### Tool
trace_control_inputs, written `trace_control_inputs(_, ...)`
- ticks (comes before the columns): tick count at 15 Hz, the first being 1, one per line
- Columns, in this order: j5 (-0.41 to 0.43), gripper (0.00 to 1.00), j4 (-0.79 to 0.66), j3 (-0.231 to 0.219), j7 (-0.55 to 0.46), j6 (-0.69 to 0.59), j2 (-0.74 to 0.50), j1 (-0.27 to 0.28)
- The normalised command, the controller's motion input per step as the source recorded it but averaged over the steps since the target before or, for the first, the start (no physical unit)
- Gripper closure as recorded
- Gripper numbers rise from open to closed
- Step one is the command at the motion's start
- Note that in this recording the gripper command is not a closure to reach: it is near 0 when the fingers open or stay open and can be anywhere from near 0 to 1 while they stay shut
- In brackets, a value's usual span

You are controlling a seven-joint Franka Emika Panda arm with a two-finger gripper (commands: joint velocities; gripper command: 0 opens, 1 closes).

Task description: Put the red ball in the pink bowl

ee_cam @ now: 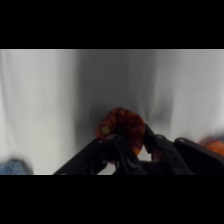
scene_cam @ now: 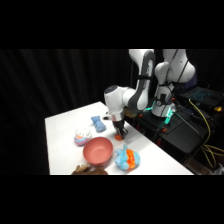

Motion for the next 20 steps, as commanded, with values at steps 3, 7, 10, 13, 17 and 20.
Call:
trace_control_inputs(3, 0.098, 0.37, -0.02, 0.081, -0.16, 0.15, -0.03, -0.077)
trace_control_inputs(7, 0.1, 0.17, -0.1, 0.081, -0.11, 0.13, -0.17, -0.054)
trace_control_inputs(10, 0.06, 0.17, -0.27, 0.032, 0.01, -0.03, -0.51, 0.006)
trace_control_inputs(13, -0.083, 0.17, -0.26, -0.072, 0.15, -0.25, -0.69, 0.11)
trace_control_inputs(17, -0.237, 0.17, 0.1, -0.11, 0.24, -0.43, -0.41, 0.174)
trace_control_inputs(20, -0.185, 0.17, 0.5, -0.057, 0.15, -0.46, 0.03, 0.142)
